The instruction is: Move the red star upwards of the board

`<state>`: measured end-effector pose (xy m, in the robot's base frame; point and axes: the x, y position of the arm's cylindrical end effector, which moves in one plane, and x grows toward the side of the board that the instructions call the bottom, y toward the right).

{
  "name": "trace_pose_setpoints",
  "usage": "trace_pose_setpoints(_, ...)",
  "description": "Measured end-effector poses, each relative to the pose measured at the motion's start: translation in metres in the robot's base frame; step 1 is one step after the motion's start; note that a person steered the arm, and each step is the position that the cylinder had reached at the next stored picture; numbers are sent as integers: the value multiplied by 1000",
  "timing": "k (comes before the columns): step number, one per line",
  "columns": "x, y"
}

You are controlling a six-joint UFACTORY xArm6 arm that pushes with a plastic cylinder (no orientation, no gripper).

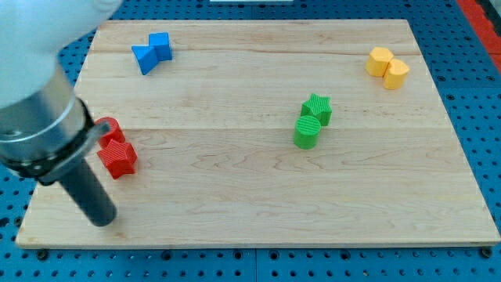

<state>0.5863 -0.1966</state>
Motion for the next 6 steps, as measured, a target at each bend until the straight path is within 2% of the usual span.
trace_pose_setpoints(1,-1,-9)
trace_pose_setpoints(2,-63,-9)
trace_pose_setpoints(6,-92,2)
